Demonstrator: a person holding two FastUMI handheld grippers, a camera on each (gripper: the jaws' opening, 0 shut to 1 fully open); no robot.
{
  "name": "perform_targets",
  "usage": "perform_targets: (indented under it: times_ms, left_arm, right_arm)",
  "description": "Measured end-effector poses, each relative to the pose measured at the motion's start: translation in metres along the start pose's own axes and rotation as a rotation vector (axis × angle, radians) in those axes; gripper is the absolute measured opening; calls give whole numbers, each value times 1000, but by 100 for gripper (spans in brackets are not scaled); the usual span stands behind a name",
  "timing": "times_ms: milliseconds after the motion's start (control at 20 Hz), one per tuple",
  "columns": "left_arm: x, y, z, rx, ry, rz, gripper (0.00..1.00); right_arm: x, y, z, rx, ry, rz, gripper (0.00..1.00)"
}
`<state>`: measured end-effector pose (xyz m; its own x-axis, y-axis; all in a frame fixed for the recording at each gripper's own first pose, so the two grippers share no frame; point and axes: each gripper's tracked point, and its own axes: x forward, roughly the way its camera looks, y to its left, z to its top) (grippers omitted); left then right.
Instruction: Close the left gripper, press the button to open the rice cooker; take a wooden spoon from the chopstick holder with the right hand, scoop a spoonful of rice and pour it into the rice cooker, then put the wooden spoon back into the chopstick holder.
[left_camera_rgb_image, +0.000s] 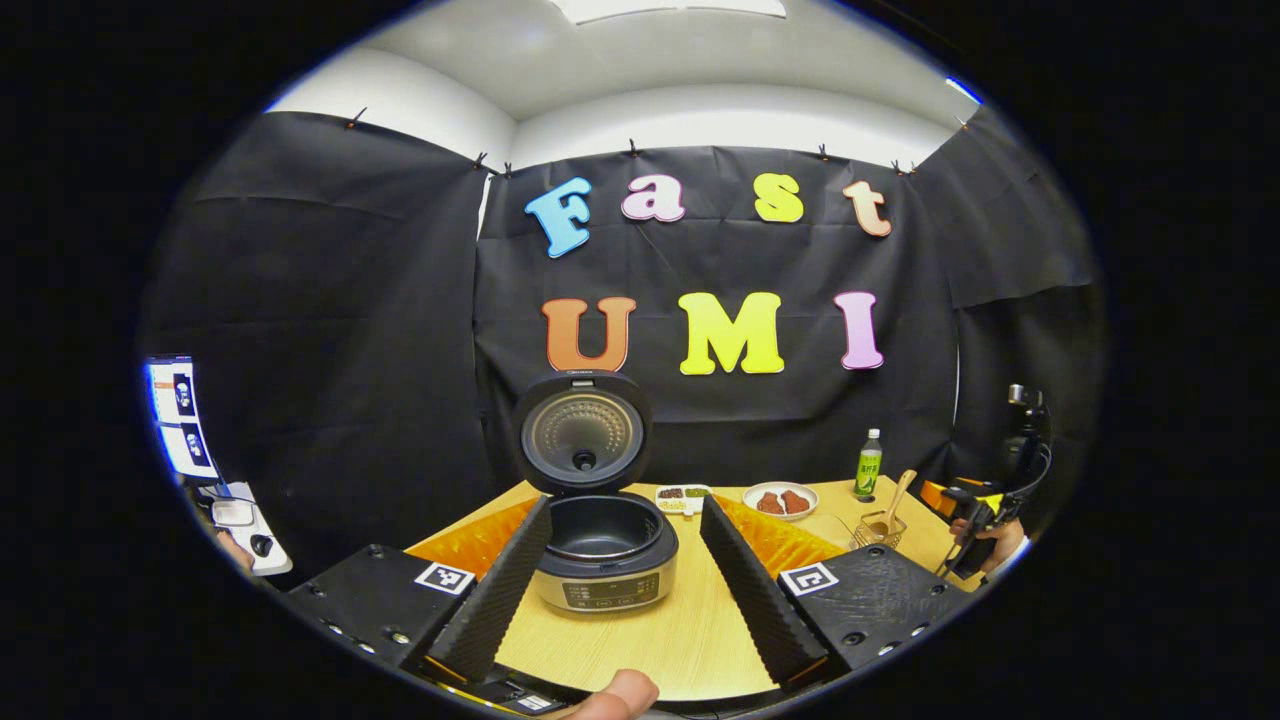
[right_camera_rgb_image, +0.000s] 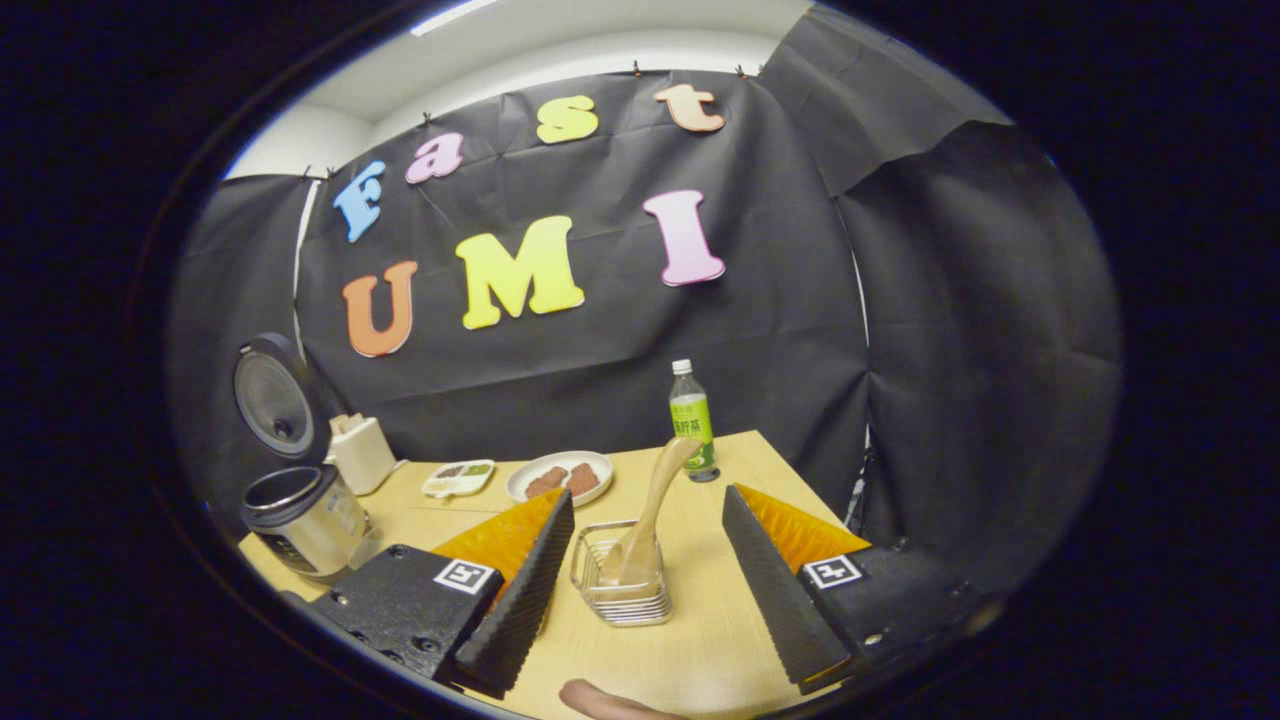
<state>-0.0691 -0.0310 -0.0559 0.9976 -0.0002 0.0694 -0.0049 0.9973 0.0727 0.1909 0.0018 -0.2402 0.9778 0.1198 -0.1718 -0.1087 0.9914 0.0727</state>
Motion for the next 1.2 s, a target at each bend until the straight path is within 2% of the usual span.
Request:
perform_targets:
  times_ms: [50, 100, 150, 300, 350, 400, 450, 500, 650, 700, 750, 800, 850, 950, 1100, 1200]
  left_arm:
    - [-6, -2, -5, 3, 0, -8, 95]
    - [-10, -4, -7, 10, -5, -5, 95]
    - [-13, -1, -10, 23, -6, 12, 95]
    - [-18, -8, -18, 46, -5, 29, 95]
    - [-19, -14, -21, 46, -7, 19, 100]
    - [-20, -20, -22, 48, -9, 7, 95]
    - [-22, -23, -25, 49, -10, -2, 95]
    - [-22, -26, -28, 52, -10, -15, 94]
    - [-30, -37, -42, 55, 15, -50, 95]
    - [-32, -38, -44, 54, 15, -60, 96]
    - [-34, -36, -45, 49, 15, -61, 96]
    - [-36, -31, -45, 43, 18, -54, 96]
    - [-40, -27, -45, 42, 19, -48, 96]
    - [-45, -13, -44, 45, 5, -24, 96]
    - [-55, 1, -48, 49, 3, 3, 96]
    - [-66, 3, -52, 43, 0, -6, 96]
  right_arm:
    - [11, 1, 2, -15, -2, 14, 97]
    - [22, -2, 0, -27, -4, 6, 92]
    - [32, -8, -2, -25, -2, -9, 97]
    - [66, -6, -18, 14, 53, 10, 97]
    - [76, -5, -22, 17, 65, 23, 92]
    - [86, -3, -25, 14, 77, 29, 96]
    - [95, -8, -32, 15, 95, 15, 94]
    - [101, -11, -35, 36, 104, 14, 90]
    - [121, -13, -38, 111, 135, 28, 64]
    - [127, -17, -41, 120, 151, 22, 61]
    - [131, -12, -42, 139, 174, 66, 52]
    - [125, 4, -37, 164, 184, 132, 37]
    - [121, 13, -31, 158, 175, 166, 23]
    - [113, 11, -16, 126, 127, 152, 16]
    - [86, 18, 13, 85, 56, 116, 14]
    - [72, 23, 36, 32, -7, 82, 16]
